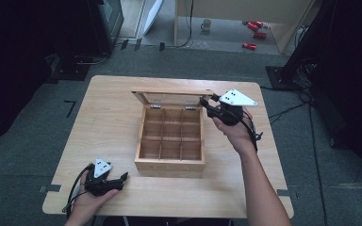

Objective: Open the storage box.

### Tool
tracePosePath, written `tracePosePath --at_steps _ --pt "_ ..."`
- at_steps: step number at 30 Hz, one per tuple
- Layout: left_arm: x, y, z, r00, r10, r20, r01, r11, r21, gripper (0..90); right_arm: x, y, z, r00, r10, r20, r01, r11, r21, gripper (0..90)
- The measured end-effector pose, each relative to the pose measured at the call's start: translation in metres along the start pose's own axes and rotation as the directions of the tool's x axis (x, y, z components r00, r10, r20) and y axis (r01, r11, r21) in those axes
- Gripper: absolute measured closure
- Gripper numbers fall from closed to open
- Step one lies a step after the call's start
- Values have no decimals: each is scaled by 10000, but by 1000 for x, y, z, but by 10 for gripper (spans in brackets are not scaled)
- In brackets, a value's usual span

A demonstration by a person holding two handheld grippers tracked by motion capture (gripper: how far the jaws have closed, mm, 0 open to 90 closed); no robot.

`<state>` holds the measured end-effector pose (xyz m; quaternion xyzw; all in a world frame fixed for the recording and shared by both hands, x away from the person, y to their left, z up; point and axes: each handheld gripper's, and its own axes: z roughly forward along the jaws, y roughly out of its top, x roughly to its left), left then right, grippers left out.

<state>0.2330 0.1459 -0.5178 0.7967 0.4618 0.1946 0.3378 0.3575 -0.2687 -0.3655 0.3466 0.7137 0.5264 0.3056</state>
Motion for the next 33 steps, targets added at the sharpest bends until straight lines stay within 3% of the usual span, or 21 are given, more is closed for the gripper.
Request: tracePosePath --at_steps 14,24,33 --pt "1 0 0 10000 -11 27 11 10000 -7 211 -21 17 23 9994 42 331 -45 9999 96 674" --pt "0 0 0 10000 1 14 -1 10000 -6 208 -33 25 38 9960 765 459 -777 9967 249 674" --pt "0 0 0 10000 32 3 -32 10000 6 207 -46 33 56 9856 1601 547 -1629 9854 501 674"
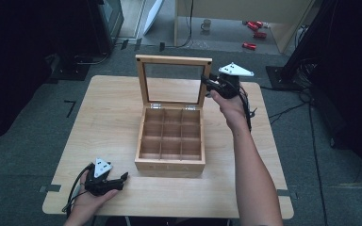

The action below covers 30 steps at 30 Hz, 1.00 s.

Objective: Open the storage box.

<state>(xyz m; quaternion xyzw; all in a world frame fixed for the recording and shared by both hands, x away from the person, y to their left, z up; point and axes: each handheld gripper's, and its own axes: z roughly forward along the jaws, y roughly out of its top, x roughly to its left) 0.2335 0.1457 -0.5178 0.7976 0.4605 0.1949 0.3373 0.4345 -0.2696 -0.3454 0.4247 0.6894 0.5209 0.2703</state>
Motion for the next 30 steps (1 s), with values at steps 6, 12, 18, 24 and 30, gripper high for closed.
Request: tracePosePath --at_steps 6,12,18,24,30 --pt "0 0 0 10000 16 22 -16 10000 15 203 -7 6 14 9978 635 198 -639 9978 194 673" --pt "-1 0 0 10000 67 -32 -67 10000 29 201 -15 8 30 9919 1191 435 -1203 9924 262 672" --pt "0 0 0 10000 33 5 -33 10000 19 201 -20 9 42 9842 1643 658 -1665 9856 304 672" --pt "0 0 0 10000 60 4 -60 10000 33 198 -20 8 45 9807 1782 805 -1806 9832 245 671" --pt "0 0 1 9999 100 -4 -100 9999 53 196 -19 7 44 9799 1809 836 -1831 9829 193 667"
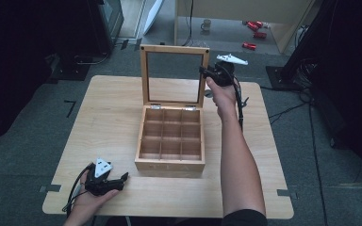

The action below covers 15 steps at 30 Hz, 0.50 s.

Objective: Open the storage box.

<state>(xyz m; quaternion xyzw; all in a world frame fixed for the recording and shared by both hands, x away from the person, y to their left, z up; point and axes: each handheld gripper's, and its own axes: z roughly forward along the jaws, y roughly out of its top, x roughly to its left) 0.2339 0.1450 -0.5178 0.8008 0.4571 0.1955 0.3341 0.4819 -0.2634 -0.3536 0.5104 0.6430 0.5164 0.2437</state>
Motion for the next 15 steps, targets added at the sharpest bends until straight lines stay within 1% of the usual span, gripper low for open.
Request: tracePosePath --at_steps 3,5,7,11,12,15 --pt "0 0 0 10000 0 -3 0 10000 1 196 3 0 -2 9999 -91 114 91 10000 -13 649" --pt "0 0 0 10000 2 -6 -2 10000 1 196 5 0 -5 9996 -166 208 168 9998 -105 569" --pt "0 0 0 10000 4 -9 -4 10000 1 196 7 2 -10 9999 -124 97 127 9996 -269 514" --pt "0 0 0 10000 6 -13 -6 10000 3 196 11 6 -25 9998 -151 88 156 9982 -581 387" --pt "0 0 0 10000 6 -14 -6 10000 6 196 12 7 -30 9998 -129 132 137 9980 -624 348" --pt "0 0 0 10000 -7 -12 7 10000 18 196 15 6 -43 9991 -322 279 338 9977 -582 264"
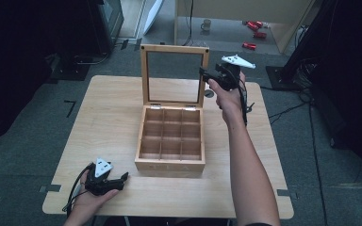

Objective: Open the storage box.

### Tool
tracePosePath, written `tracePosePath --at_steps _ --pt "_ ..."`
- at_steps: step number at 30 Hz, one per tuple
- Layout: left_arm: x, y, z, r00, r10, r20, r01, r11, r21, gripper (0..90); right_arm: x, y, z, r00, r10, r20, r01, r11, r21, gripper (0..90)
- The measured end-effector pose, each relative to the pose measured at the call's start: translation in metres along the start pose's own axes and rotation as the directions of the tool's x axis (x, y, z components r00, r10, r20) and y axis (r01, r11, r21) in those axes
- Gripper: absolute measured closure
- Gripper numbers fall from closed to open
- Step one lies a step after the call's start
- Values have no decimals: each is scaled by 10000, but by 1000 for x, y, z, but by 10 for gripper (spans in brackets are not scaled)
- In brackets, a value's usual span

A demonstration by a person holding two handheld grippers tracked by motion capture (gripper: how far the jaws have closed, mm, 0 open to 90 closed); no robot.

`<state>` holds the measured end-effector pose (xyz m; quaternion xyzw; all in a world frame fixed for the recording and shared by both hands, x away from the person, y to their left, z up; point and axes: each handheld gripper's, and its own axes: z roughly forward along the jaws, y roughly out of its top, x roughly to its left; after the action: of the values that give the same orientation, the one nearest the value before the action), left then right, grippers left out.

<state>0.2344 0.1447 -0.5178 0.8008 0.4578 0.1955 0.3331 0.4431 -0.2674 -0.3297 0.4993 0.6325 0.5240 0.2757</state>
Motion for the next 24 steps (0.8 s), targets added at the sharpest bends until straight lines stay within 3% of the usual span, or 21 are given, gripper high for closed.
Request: tracePosePath --at_steps 5,15,24 --pt "0 0 0 10000 -29 -16 29 10000 -18 196 3 -8 -23 9986 -383 353 379 9992 122 178" --pt "0 0 1 10000 -21 -41 21 10000 -24 196 2 -43 -75 9976 -572 377 556 9976 415 23" --pt "0 1 1 10000 -54 -52 54 10000 -24 196 -9 -80 -117 9951 -809 571 769 9947 678 0"
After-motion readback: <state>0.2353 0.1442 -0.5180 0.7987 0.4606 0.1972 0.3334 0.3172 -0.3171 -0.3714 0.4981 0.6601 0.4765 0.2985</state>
